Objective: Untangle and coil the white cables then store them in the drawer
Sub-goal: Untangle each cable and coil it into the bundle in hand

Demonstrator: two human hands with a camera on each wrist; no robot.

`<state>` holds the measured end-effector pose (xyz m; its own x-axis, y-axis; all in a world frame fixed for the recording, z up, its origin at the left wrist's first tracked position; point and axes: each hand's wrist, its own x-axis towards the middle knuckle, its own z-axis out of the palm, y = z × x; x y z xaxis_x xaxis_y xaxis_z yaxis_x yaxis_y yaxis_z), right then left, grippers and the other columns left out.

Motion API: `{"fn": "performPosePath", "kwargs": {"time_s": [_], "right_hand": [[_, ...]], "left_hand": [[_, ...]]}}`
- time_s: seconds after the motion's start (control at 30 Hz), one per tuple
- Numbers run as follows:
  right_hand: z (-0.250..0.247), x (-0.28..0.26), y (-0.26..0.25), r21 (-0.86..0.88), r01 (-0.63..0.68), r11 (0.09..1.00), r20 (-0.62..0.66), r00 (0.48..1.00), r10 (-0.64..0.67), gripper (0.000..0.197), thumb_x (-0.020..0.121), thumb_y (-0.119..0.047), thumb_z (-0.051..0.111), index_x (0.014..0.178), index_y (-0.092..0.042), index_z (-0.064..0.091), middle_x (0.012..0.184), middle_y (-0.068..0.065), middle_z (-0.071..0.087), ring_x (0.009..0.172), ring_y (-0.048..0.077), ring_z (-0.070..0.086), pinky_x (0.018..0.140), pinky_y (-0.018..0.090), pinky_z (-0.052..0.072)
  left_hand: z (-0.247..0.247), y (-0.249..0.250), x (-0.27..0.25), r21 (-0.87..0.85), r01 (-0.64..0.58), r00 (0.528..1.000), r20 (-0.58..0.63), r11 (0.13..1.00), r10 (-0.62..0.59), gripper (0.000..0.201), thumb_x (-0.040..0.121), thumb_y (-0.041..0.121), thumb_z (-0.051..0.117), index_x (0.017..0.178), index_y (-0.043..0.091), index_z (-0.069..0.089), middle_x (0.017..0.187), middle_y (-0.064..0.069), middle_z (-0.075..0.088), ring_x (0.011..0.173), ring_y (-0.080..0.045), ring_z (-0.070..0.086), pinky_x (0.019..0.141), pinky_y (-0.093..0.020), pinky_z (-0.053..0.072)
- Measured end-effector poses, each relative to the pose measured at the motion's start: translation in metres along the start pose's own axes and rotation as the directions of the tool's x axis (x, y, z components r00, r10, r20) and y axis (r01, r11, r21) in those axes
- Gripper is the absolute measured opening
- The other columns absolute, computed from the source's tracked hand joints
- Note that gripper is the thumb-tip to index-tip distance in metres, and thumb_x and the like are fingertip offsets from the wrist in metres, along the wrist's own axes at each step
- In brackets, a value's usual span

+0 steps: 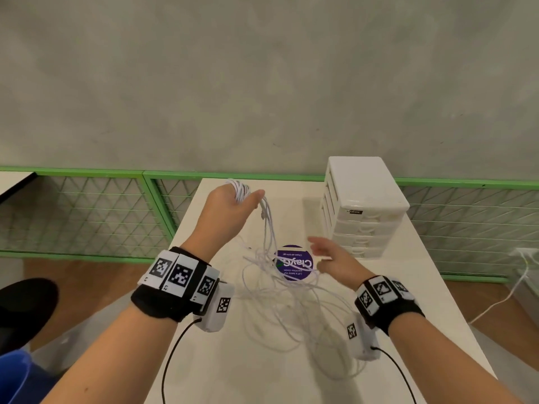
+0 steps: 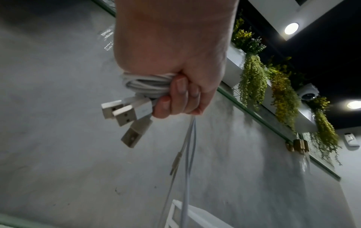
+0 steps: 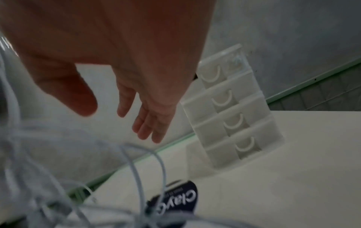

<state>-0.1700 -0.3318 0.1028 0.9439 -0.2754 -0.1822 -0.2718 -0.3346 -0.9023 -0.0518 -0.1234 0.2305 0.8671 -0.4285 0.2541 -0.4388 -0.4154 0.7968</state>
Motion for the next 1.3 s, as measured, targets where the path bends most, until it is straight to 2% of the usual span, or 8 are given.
{"fn": "performPosePath", "kwargs": {"time_s": [0.2,0.3,0.43,0.6,0.7,0.9,1.07,1.3], "right_hand": [[0.01,0.002,-0.052,0.073,0.242,0.968,-0.057,0.97,-0.238,0.068,0.085,-0.014,0.062,0.144,-0.025,0.03,0.134,-0.005,0.049,0.124,0.006,0.045,0.104,0.024,0.036],[0.034,0.006,-0.069,0.024,0.307,0.951,0.001,0.952,-0.307,0.052,0.09,-0.026,0.059,0.137,-0.028,0.037,0.121,-0.01,0.055,0.115,0.003,0.051,0.098,0.021,0.039],[0.035,0.01,-0.075,0.057,0.349,0.935,-0.1,0.934,-0.343,0.017,0.097,-0.015,0.043,0.094,-0.024,0.058,0.071,-0.003,0.055,0.07,0.012,0.054,0.077,0.035,0.046],[0.019,0.014,-0.079,0.041,0.382,0.923,-0.173,0.913,-0.37,0.02,0.097,-0.013,0.045,0.094,-0.019,0.065,0.06,-0.023,0.055,0.061,-0.003,0.046,0.067,0.018,0.042],[0.022,0.015,-0.075,0.039,0.402,0.915,-0.158,0.907,-0.391,0.019,0.097,-0.016,0.044,0.097,-0.014,0.064,0.066,-0.028,0.057,0.064,-0.007,0.049,0.066,0.011,0.038],[0.05,0.008,-0.044,-0.185,0.363,0.913,0.018,0.93,-0.366,0.023,0.1,-0.03,0.033,0.11,-0.018,0.05,0.073,0.003,0.057,0.061,0.017,0.051,0.064,0.034,0.043],[0.059,0.005,-0.033,-0.107,0.286,0.952,0.034,0.958,-0.284,0.027,0.098,-0.016,0.039,0.075,-0.031,0.043,0.063,-0.007,0.046,0.057,0.008,0.041,0.062,0.026,0.039],[0.064,0.003,-0.029,-0.078,0.278,0.958,0.084,0.959,-0.271,0.011,0.091,-0.009,0.049,0.086,-0.018,0.053,0.075,-0.011,0.055,0.07,0.004,0.05,0.071,0.021,0.042]], "left_hand": [[0.014,0.003,-0.004,0.094,-0.053,0.994,0.104,0.994,0.043,0.055,0.09,0.037,0.059,0.074,-0.015,0.052,0.063,-0.016,0.045,0.053,-0.02,0.039,0.047,-0.021,0.03],[0.018,0.005,-0.004,0.097,-0.082,0.986,0.153,0.992,0.067,0.054,0.09,0.038,0.059,0.074,-0.013,0.054,0.062,-0.014,0.045,0.054,-0.019,0.041,0.048,-0.021,0.031],[0.009,0.003,-0.005,0.201,-0.075,0.964,0.265,0.977,0.02,0.051,0.093,0.043,0.052,0.068,-0.001,0.059,0.058,0.0,0.046,0.05,-0.011,0.042,0.047,-0.016,0.031],[0.004,-0.013,-0.022,0.142,0.117,0.761,0.624,0.983,-0.181,0.056,0.096,0.054,0.032,0.069,0.011,0.056,0.045,0.004,0.043,0.039,-0.011,0.034,0.043,-0.023,0.03],[0.005,-0.005,-0.03,-0.085,0.238,0.718,0.687,0.968,-0.116,0.054,0.098,0.049,0.032,0.065,0.012,0.054,0.043,0.002,0.033,0.04,-0.013,0.025,0.04,-0.022,0.022],[0.007,0.019,-0.02,-0.551,0.363,0.738,0.662,0.751,0.13,0.049,0.091,0.046,0.033,0.061,0.01,0.048,0.037,0.007,0.024,0.034,-0.008,0.015,0.039,-0.019,0.015],[0.007,0.026,-0.008,-0.764,0.379,0.839,0.522,0.522,0.155,0.056,0.095,0.047,0.025,0.056,0.016,0.05,0.034,0.01,0.026,0.029,-0.006,0.017,0.039,-0.023,0.015],[0.002,0.039,0.005,-0.95,0.207,0.97,0.231,0.234,0.079,0.045,0.101,0.044,0.022,0.077,0.014,0.047,0.045,0.008,0.032,0.037,-0.006,0.026,0.047,-0.022,0.023]]}}
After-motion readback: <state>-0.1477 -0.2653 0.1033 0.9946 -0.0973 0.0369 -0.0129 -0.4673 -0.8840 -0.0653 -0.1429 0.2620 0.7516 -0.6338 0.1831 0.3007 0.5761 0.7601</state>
